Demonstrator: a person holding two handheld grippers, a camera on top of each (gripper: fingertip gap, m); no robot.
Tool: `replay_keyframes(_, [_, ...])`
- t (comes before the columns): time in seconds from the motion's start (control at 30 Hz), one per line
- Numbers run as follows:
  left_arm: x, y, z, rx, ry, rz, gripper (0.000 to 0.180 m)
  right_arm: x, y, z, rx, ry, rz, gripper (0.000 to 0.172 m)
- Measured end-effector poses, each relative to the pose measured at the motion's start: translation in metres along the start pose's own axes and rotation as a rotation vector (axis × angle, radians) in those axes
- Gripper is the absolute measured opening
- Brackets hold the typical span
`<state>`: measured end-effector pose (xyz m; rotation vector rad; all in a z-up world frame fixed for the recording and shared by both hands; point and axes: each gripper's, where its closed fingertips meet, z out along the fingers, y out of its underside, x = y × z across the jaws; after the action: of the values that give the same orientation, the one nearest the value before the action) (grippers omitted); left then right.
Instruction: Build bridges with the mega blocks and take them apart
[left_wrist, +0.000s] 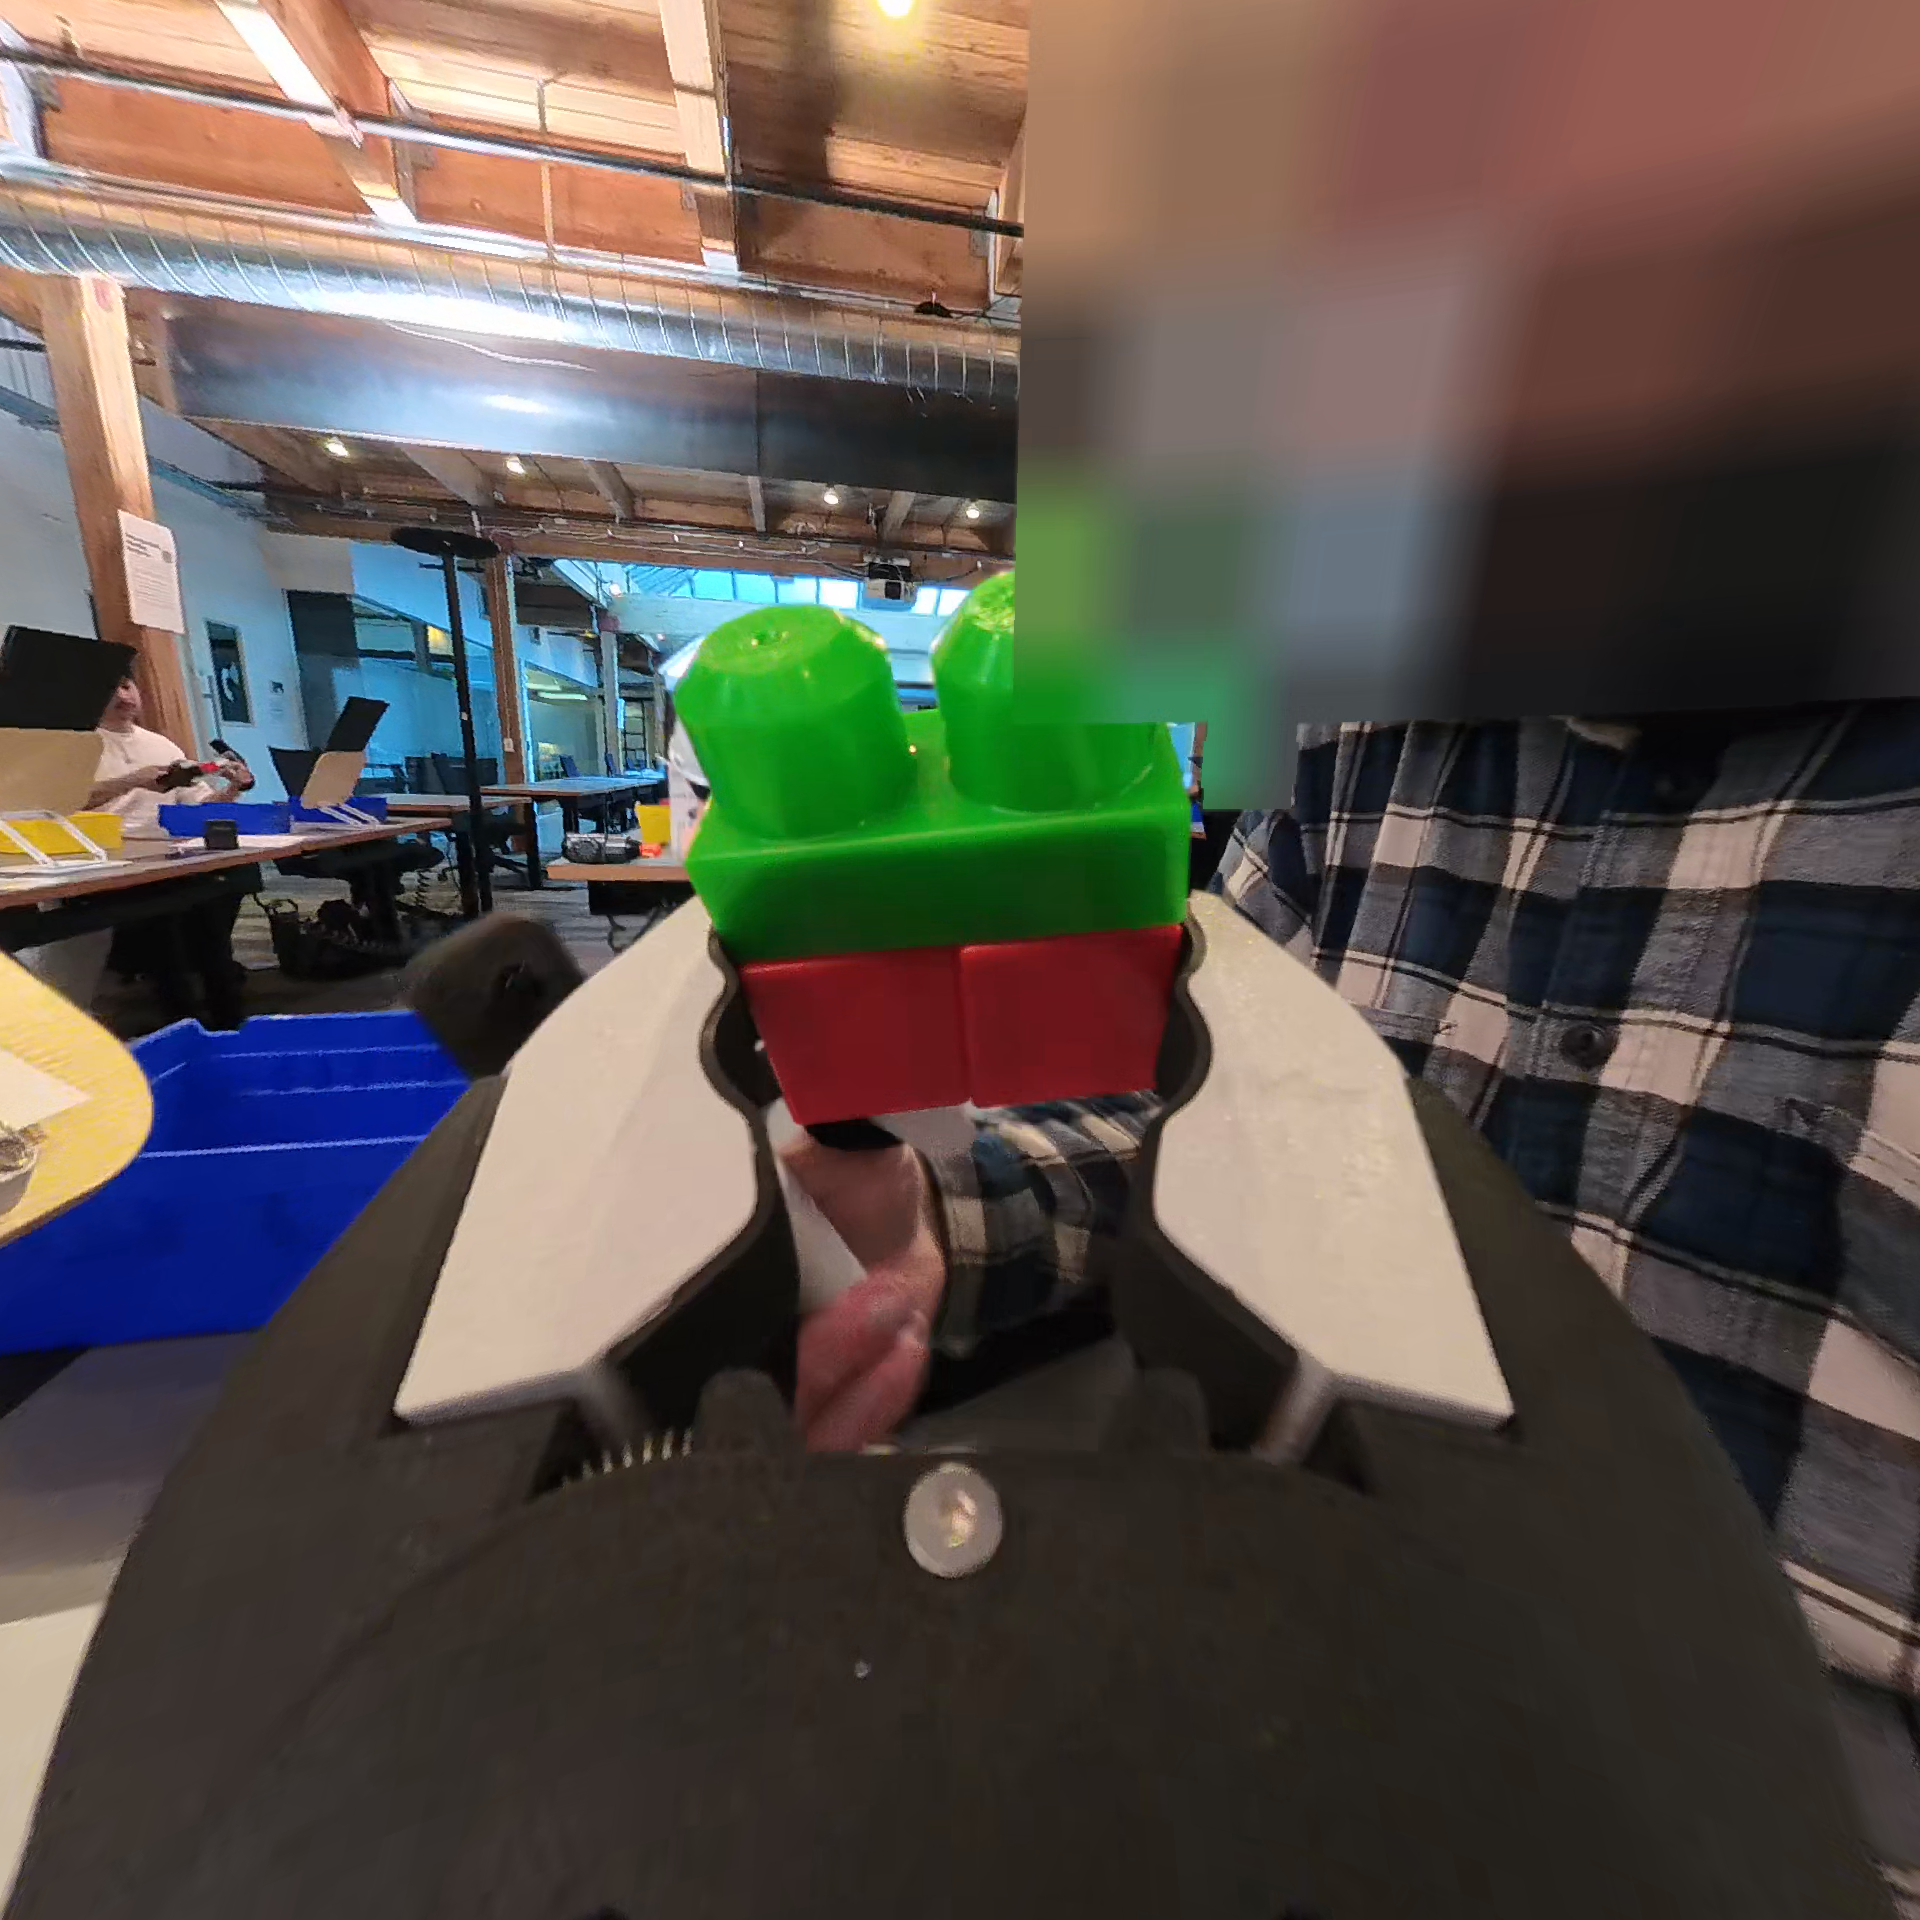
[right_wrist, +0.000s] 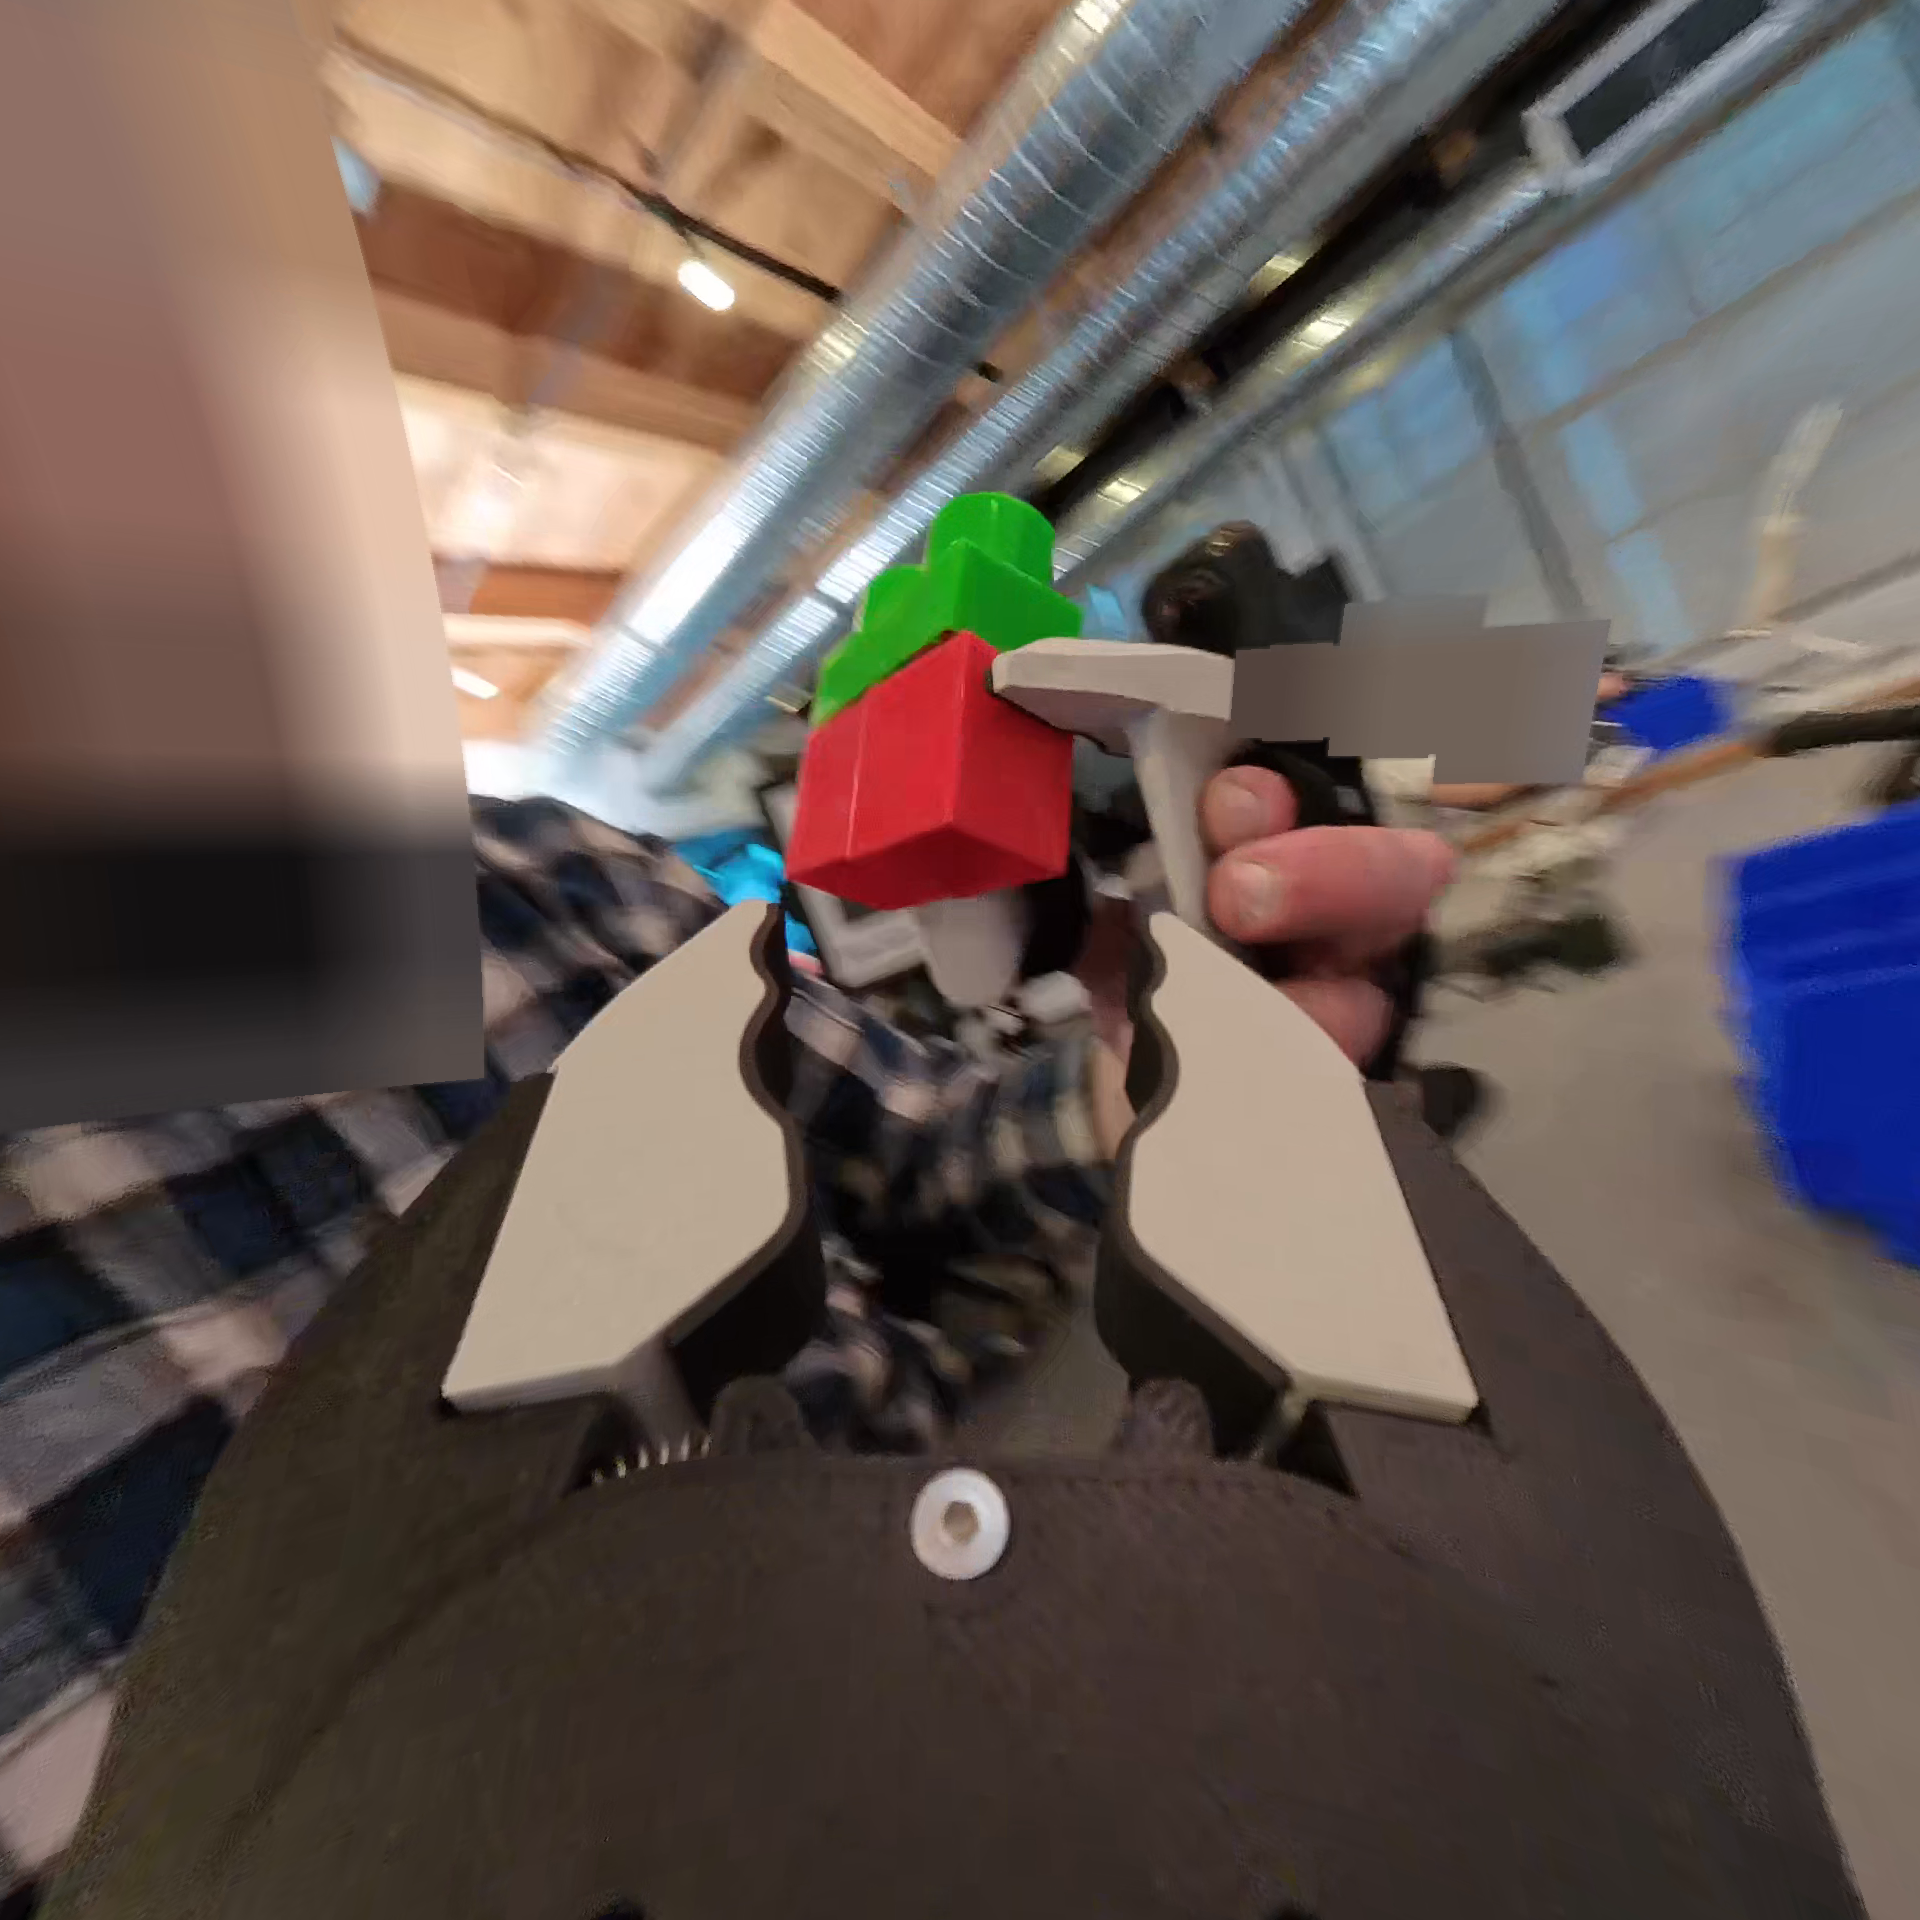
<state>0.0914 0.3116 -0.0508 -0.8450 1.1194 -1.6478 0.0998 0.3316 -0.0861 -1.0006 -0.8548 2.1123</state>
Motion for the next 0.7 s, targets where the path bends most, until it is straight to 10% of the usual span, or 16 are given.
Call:
replay_keyframes(0.17, [0.002, 0.009, -0.011, -0.056, 0.051, -0.104, 0.075, 0.000, -0.019, -0.008, -0.388, 0.457, -0.684, 0.106])
replay_keyframes(0.37, [0.010, 0.027, -0.007, -0.100, 0.154, -0.242, 0.076, 0.018, -0.004, 0.020, -1.132, 0.535, -1.439, 0.133])
replay_keyframes(0.7, [0.016, 0.042, -0.004, -0.143, 0.202, -0.307, 0.075, 0.038, 0.022, 0.025, -1.343, 0.459, -1.527, 0.110])
